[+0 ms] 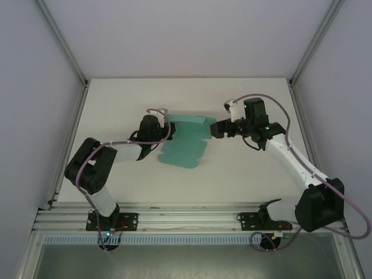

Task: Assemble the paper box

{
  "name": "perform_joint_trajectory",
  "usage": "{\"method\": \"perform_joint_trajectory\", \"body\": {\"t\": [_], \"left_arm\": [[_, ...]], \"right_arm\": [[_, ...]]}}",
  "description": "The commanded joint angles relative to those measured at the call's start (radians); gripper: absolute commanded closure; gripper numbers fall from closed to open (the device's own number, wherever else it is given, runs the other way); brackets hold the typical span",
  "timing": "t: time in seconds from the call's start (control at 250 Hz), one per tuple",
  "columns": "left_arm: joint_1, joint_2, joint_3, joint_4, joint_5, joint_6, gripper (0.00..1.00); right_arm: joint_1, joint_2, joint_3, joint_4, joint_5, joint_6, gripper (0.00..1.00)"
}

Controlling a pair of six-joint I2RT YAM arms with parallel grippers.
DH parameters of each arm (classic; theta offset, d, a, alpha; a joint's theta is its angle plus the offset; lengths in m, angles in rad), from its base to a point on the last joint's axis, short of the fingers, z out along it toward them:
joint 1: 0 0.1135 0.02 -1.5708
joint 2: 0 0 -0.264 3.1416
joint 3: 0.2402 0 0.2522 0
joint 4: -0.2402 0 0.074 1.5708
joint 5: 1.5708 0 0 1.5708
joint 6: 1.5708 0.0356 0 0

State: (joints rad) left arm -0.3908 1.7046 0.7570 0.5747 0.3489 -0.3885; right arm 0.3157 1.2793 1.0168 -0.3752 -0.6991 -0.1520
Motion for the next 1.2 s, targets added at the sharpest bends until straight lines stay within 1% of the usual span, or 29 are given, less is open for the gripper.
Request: {"method": "perform_joint_trajectory", "body": {"t": [0.0, 0.064, 0.108, 0.212, 0.308, 0.376, 0.492, 0.508, 0.536, 0.604, 0.676, 0.795, 0.847, 0.951, 1.011, 1.063, 1.099, 1.163, 1.195], "left_arm": [[-0.001, -0.027, 0.008, -0.042, 0.103, -0.059, 1.0], [0.0, -0.03, 0.015, -0.059, 0.105, -0.063, 1.0], [0.0, -0.028, 0.017, -0.062, 0.104, -0.067, 1.0], [-0.003, -0.016, 0.04, -0.105, 0.084, -0.072, 1.0], [-0.006, -0.001, 0.069, -0.149, 0.06, -0.092, 1.0], [-0.014, 0.007, 0.096, -0.194, 0.002, -0.105, 1.0], [-0.019, 0.036, 0.178, -0.385, -0.189, -0.158, 1.0], [-0.017, 0.041, 0.19, -0.412, -0.218, -0.193, 1.0], [-0.018, 0.049, 0.209, -0.456, -0.265, -0.209, 1.0], [-0.018, 0.069, 0.25, -0.544, -0.34, -0.253, 1.0], [-0.018, 0.083, 0.275, -0.588, -0.386, -0.278, 1.0], [-0.016, 0.106, 0.322, -0.707, -0.514, -0.334, 1.0], [-0.017, 0.115, 0.34, -0.735, -0.545, -0.327, 1.0], [-0.016, 0.113, 0.335, -0.702, -0.516, -0.29, 1.0], [-0.018, 0.109, 0.324, -0.652, -0.469, -0.206, 1.0], [-0.019, 0.095, 0.304, -0.604, -0.431, -0.17, 1.0], [-0.019, 0.079, 0.278, -0.557, -0.398, -0.111, 1.0], [-0.019, 0.039, 0.235, -0.506, -0.37, -0.082, 1.0], [-0.018, 0.013, 0.205, -0.454, -0.34, -0.054, 1.0]], "right_arm": [[0.003, 0.039, -0.009, 0.062, -0.036, -0.033, 0.21], [0.006, 0.083, 0.025, 0.061, -0.048, -0.046, 0.27], [0.01, 0.112, 0.051, 0.057, -0.061, -0.054, 0.34], [0.029, 0.16, 0.09, 0.063, -0.081, -0.065, 0.54], [0.061, 0.176, 0.08, 0.111, -0.047, -0.057, 0.73], [0.084, 0.184, 0.08, 0.12, -0.002, -0.043, 0.85], [0.125, 0.168, 0.064, 0.147, 0.1, -0.02, 1.0], [0.131, 0.164, 0.061, 0.152, 0.114, -0.02, 1.0], [0.142, 0.155, 0.055, 0.159, 0.138, -0.02, 1.0], [0.165, 0.134, 0.045, 0.17, 0.206, -0.003, 1.0], [0.175, 0.111, 0.03, 0.183, 0.212, -0.002, 1.0], [0.181, 0.078, -0.003, 0.219, 0.242, 0.021, 1.0], [0.181, 0.064, -0.013, 0.225, 0.239, 0.016, 1.0], [0.181, 0.057, -0.027, 0.241, 0.219, 0.005, 1.0], [0.182, 0.059, -0.028, 0.238, 0.229, 0.005, 1.0], [0.182, 0.061, -0.028, 0.238, 0.238, 0.001, 1.0], [0.182, 0.061, -0.027, 0.242, 0.255, 0.007, 1.0], [0.181, 0.059, -0.024, 0.241, 0.283, 0.013, 1.0], [0.18, 0.057, -0.023, 0.236, 0.288, 0.008, 0.91]]}}
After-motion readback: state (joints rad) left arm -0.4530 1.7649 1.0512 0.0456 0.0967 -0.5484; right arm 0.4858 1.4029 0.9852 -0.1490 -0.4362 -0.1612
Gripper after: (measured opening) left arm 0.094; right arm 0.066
